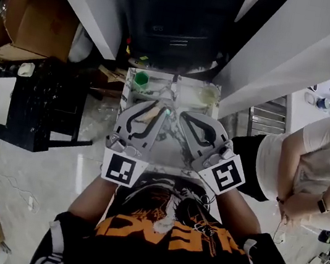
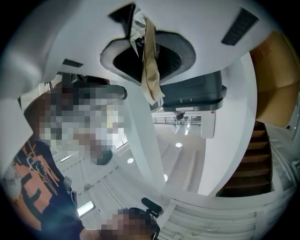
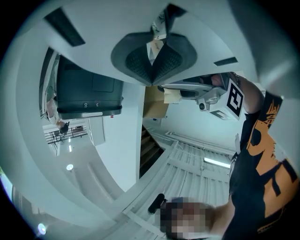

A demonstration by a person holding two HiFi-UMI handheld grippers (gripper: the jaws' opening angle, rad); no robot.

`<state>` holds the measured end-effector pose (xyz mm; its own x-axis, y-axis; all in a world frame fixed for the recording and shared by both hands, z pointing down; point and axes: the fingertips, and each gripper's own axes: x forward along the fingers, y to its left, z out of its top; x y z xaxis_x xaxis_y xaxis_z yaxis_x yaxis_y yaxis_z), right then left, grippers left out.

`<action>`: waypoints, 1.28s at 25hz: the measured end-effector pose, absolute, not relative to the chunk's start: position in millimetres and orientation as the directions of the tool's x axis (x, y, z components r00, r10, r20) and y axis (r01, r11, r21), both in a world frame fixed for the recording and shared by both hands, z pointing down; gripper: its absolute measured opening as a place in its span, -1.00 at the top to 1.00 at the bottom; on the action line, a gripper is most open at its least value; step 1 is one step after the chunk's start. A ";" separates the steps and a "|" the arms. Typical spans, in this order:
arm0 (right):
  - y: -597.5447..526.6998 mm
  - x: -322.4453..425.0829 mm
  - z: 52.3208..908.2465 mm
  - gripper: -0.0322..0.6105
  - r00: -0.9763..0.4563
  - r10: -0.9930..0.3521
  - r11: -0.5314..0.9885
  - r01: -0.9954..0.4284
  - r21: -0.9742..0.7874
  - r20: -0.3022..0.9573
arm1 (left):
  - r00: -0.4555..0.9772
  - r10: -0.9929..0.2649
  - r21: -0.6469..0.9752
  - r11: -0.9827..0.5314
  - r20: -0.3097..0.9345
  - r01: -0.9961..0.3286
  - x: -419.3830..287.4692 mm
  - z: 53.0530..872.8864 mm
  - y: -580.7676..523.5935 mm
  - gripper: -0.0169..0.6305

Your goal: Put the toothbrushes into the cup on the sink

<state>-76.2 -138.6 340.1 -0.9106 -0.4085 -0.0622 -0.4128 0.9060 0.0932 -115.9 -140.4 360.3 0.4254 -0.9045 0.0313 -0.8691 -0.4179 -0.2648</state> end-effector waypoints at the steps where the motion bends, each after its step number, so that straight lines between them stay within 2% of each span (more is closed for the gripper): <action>1: -139.8 -81.4 341.5 0.86 -0.913 -0.402 0.909 -0.407 0.095 -0.060 | 0.415 -0.910 -0.271 -0.405 0.024 -0.873 -122.7 362.3 -142.7 0.67; 7: -150.2 -109.1 348.8 0.86 -0.925 -0.376 0.922 -0.379 0.079 -0.049 | 0.352 -0.936 -0.318 -0.327 -0.025 -0.890 -165.6 386.6 -173.0 0.67; 14: -164.9 -123.3 359.9 0.86 -0.923 -0.385 0.921 -0.386 0.057 -0.021 | 0.280 -0.960 -0.330 -0.258 -0.021 -0.908 -206.7 435.5 -224.6 0.67; 28: -203.0 -104.7 381.1 0.86 -0.879 -0.473 0.881 -0.471 0.036 0.062 | 0.288 -0.952 -0.248 -0.306 0.106 -0.919 -226.2 540.6 -275.4 0.67; 32: -203.1 -103.2 384.5 0.86 -0.873 -0.482 0.876 -0.480 0.039 0.073 | 0.311 -0.943 -0.237 -0.331 0.118 -0.913 -225.5 548.2 -279.6 0.58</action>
<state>-103.2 -203.1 384.5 -0.8732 -0.4819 0.0729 -0.4803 0.8762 0.0391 -225.5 -279.6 548.2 0.3113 -0.9430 0.1179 -0.9132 -0.3312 -0.2373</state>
